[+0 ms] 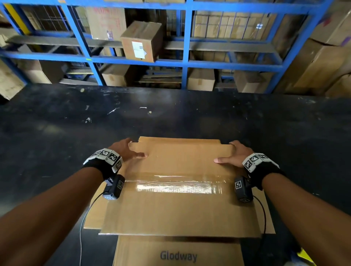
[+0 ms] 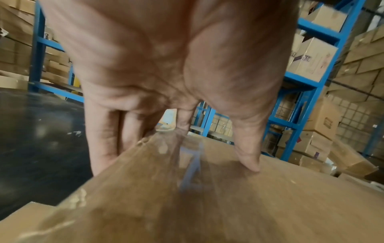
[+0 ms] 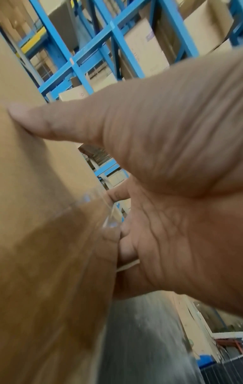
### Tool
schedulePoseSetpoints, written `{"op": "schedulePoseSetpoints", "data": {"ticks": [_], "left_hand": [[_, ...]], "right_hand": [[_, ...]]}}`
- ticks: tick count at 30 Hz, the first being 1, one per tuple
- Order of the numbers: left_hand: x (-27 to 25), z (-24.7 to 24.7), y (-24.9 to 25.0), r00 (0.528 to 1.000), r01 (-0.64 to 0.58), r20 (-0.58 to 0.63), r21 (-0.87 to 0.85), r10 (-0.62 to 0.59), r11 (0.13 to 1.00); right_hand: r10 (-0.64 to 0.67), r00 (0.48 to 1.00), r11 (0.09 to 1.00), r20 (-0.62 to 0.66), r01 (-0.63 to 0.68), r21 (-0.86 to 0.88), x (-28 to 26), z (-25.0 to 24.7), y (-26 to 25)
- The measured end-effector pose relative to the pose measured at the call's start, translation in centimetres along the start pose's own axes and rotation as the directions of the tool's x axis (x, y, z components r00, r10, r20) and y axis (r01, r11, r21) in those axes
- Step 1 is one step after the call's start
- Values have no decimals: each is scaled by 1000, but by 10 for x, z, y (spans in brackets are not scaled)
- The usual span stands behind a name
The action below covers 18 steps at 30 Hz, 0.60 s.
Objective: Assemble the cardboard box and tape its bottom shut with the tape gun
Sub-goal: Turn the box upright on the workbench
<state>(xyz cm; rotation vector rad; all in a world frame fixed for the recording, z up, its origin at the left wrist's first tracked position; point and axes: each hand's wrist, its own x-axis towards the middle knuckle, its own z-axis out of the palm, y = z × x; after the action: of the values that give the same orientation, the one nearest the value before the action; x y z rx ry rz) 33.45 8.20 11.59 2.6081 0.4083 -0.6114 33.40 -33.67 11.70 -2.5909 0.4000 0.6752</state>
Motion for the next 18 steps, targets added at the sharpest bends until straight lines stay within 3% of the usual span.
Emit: {"op": "schedulePoseSetpoints", "data": {"ticks": [5,7,10,15,18], "left_hand": [[-38,-71,28,970,-112,-221,-32,102,993],[-59,-103,38,930,-181,-332,-36,159,983],[-96,-138,49,841,-251,-504,-36,199,967],[-142,-135,34,735,-380,-640,-115,224,918],[-157,-103,12,750,-415,-625,-190,216,890]], "right_hand": [[-88,975,985,-205,115,126,-42,-59,-31],[-147,932,966,-332,207,153,-65,-87,-45],[-201,824,912,-529,355,206,-101,-115,-59],[-180,687,801,-704,517,301,-134,-114,-57],[-164,699,784,-696,521,338,-142,-90,-37]]}}
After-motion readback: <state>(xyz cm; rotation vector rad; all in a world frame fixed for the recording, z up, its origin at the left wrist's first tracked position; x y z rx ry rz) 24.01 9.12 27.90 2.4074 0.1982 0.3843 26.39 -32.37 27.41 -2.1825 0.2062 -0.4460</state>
